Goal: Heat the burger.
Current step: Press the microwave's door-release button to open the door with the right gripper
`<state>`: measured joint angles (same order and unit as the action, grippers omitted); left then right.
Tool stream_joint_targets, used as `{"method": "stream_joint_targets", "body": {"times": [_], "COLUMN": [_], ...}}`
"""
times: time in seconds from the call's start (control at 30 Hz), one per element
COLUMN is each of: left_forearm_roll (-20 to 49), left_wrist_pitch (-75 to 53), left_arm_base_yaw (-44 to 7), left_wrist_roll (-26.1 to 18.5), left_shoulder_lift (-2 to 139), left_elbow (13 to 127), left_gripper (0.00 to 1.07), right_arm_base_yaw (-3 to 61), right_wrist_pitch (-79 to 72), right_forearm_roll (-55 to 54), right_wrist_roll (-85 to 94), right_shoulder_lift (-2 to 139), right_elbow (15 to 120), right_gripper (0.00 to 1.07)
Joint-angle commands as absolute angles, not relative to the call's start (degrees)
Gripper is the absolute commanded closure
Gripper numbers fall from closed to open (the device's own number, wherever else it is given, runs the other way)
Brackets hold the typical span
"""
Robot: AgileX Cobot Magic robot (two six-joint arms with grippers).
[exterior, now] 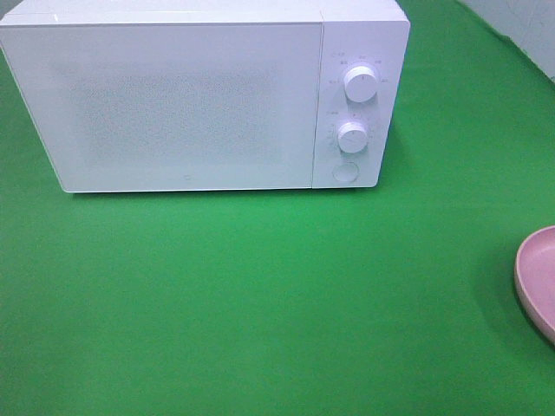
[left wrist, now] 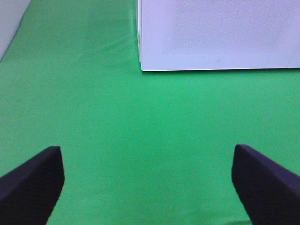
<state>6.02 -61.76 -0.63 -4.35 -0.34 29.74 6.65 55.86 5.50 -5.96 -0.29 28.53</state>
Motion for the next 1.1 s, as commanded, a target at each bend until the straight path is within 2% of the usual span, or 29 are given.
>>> {"method": "stream_joint_targets", "body": {"times": [0.03, 0.6, 1.1], "left_forearm_roll": [6.2, 6.2, 6.2], "left_wrist_pitch": [-61.2, -61.2, -61.2], "left_arm_base_yaw": [-0.9, -0.9, -0.9], "left_wrist_roll": [-4.1, -4.1, -4.1], "left_shoulder_lift": [-1.6, -1.6, -1.6], "left_elbow": [29.6, 29.6, 29.6], "left_gripper": [0.17, 0.17, 0.17], "right_arm_base_yaw": [6.2, 6.2, 6.2], "right_wrist_pitch": [54.9, 54.9, 43.7], "right_forearm_roll": [5.6, 6.5, 6.5], "right_wrist_roll": [-5.8, -5.9, -5.9], "right_shoulder_lift": [-1.8, -1.3, 14.6], "right_elbow": [28.2, 29.6, 31.6], "right_gripper": [0.33, 0.33, 0.33]}}
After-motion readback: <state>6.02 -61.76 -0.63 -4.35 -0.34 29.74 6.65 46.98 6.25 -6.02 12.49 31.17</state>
